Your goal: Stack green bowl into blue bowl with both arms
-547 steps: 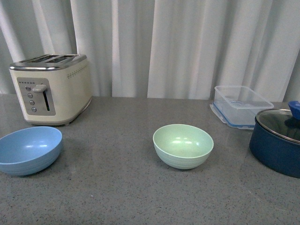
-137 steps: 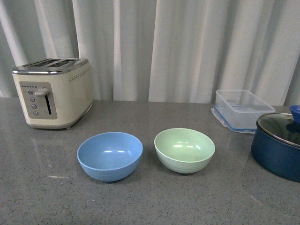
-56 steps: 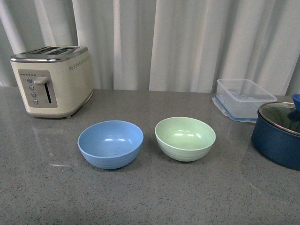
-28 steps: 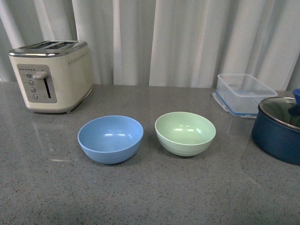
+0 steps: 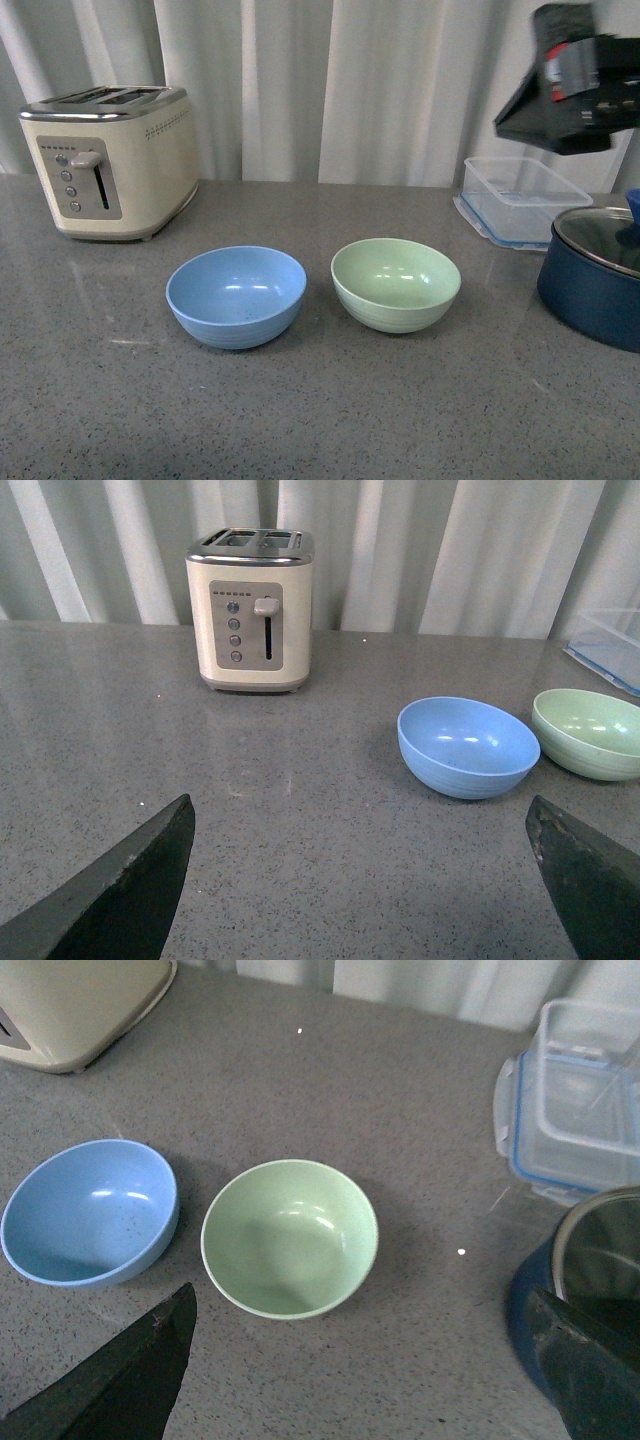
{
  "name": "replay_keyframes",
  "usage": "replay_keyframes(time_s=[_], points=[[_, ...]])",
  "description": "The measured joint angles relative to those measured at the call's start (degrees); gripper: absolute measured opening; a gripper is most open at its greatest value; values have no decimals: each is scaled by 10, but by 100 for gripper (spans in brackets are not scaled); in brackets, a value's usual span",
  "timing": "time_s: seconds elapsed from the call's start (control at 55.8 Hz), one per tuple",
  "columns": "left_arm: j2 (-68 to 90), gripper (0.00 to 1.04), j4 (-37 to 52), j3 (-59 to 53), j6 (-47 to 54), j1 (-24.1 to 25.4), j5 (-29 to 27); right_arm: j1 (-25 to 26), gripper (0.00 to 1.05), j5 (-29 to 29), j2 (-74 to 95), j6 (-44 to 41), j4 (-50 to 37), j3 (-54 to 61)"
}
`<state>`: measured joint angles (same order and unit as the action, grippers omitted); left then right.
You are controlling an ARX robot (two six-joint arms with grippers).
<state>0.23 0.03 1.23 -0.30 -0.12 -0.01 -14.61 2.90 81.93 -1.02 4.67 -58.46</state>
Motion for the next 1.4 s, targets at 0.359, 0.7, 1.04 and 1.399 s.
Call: replay_keyframes(time_s=[0.359, 0.7, 1.04, 1.399], points=[[0, 98, 0, 0, 0, 0, 0, -20, 95, -65, 285, 62, 105, -220], [0, 98, 0, 0, 0, 0, 0, -13, 95, -96, 402, 75, 154, -335], [0, 98, 0, 0, 0, 0, 0, 8, 88, -105, 470, 80, 181, -389], [0, 98, 0, 0, 0, 0, 0, 10, 37, -110, 485, 84, 183, -398]])
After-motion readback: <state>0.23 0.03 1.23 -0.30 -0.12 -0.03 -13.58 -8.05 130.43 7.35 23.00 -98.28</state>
